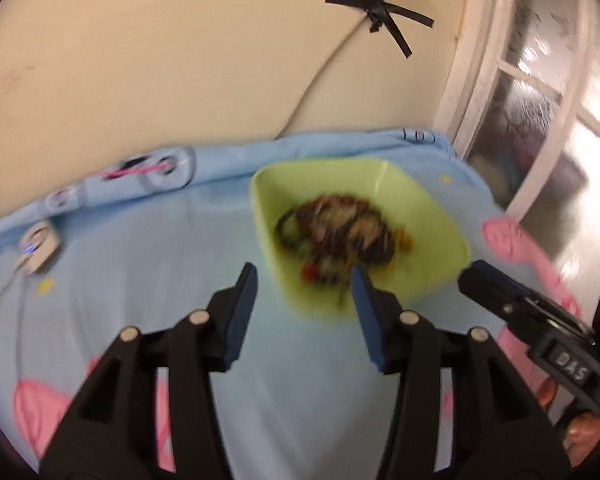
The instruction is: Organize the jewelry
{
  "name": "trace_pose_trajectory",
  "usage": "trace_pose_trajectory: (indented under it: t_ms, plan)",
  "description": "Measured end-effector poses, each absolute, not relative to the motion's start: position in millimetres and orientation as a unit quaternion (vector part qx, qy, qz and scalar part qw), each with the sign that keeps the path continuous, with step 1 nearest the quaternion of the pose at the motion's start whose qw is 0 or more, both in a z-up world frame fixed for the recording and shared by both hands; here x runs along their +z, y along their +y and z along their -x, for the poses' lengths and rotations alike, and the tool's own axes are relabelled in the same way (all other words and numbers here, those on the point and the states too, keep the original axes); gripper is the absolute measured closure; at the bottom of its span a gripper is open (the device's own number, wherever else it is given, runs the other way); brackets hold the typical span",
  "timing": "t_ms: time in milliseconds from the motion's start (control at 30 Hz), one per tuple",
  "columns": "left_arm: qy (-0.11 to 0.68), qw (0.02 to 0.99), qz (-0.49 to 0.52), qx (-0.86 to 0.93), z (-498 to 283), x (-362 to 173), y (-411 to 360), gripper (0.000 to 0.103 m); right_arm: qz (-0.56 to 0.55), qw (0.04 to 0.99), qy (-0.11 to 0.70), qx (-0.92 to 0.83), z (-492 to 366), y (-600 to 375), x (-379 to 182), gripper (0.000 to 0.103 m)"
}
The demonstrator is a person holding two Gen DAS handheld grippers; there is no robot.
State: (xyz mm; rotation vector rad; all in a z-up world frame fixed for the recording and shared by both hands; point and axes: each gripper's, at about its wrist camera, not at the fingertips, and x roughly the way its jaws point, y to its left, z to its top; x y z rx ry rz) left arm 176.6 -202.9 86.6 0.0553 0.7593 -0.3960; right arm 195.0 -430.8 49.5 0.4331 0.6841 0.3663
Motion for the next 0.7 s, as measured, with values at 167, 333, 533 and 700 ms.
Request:
trace_pose_trajectory:
  t_ms: [167, 333, 533, 700]
  plan:
    - [0.371, 0.912, -0.066, -0.161, -115, 67, -182, 0.040, -0.249, 0.884, 0.357, 0.172, -139, -410, 28, 0.090]
    - [0.362, 0.919, -0.076, -0.135, -75, 54, -164, 0.020, -0.257, 0.880, 0.368, 0.154, -109, -385, 20, 0.090]
    - [0.354, 0.925, -0.071, -0.117, -51, 46, -143, 0.016, -0.237, 0.882, 0.380, 0.146, -93, -366, 19, 0.090]
    - [0.349, 0.929, -0.061, -0.105, -45, 44, -132, 0.010, -0.224, 0.889, 0.374, 0.141, -84, -358, 19, 0.090]
